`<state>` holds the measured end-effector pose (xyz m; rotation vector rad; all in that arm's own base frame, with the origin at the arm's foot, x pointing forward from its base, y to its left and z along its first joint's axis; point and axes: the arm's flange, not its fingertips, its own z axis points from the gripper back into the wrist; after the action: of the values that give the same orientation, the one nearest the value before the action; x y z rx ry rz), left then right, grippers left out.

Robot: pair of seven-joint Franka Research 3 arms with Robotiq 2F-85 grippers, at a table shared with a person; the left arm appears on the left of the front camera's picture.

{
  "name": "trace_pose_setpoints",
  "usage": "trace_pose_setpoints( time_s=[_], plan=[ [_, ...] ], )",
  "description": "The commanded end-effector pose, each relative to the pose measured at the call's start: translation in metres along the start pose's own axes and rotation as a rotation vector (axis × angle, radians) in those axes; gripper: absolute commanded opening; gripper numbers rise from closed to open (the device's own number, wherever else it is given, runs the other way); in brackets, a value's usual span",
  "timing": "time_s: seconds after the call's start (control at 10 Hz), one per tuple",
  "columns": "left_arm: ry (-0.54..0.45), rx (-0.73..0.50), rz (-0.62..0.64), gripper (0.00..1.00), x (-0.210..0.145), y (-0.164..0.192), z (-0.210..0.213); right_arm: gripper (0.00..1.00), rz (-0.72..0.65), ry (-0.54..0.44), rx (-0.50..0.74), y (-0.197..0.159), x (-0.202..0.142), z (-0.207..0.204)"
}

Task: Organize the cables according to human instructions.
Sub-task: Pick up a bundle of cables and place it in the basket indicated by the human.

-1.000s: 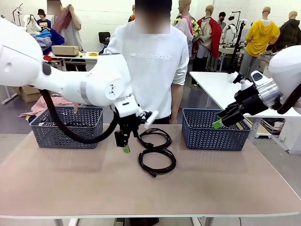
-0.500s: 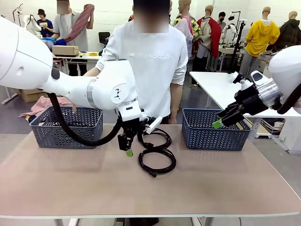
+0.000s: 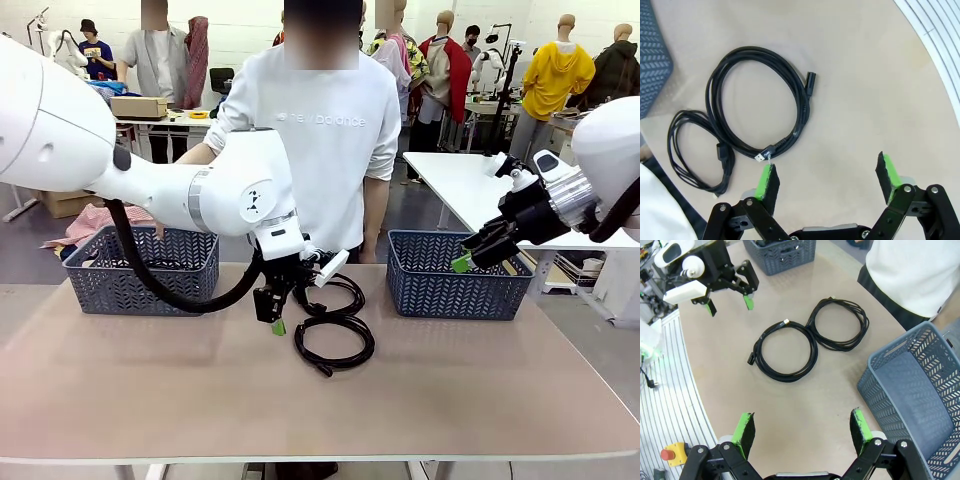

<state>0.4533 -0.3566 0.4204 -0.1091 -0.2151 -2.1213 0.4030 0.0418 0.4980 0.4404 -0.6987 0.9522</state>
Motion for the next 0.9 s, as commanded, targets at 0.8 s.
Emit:
trace_pose_setpoints(
  time_s=[0.8],
  plan=[
    [0.044, -0.110, -0.263, 1.00, 0.019, 0.033, -0.060, 1.00, 0.018, -0.036, 0.014, -0.004, 0.000, -0.001]
  ],
)
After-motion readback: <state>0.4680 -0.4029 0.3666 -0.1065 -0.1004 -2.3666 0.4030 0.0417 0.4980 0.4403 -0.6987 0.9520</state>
